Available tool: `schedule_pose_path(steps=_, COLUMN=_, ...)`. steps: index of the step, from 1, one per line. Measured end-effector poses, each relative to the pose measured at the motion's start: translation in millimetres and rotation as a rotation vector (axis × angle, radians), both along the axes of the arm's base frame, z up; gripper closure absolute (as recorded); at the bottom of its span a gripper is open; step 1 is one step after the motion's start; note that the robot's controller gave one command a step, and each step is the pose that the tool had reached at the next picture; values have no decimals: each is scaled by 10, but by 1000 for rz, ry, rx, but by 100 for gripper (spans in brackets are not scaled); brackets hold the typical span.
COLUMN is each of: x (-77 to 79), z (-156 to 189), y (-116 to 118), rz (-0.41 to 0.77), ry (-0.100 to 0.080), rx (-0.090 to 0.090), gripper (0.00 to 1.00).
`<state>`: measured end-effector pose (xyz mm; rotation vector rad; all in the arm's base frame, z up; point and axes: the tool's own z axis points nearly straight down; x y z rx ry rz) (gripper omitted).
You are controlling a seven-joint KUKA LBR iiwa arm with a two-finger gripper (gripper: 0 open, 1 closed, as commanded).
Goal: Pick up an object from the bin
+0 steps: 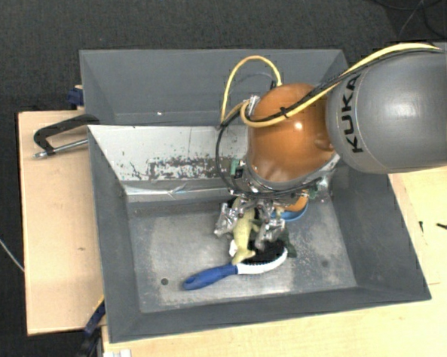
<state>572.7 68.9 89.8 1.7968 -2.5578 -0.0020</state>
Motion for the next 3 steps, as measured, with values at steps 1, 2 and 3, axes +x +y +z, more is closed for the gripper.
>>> schedule_pose_path(steps=1, x=28, z=398, y=19, rz=-3, ry=-25, rx=12, gripper=100)
schedule_pose_path(steps=2, x=45, z=591, y=37, rz=-6, ry=-23, rx=12, gripper=100)
schedule_pose_path(steps=3, x=68, z=1033, y=55, rz=-9, ry=-25, rx=12, gripper=100)
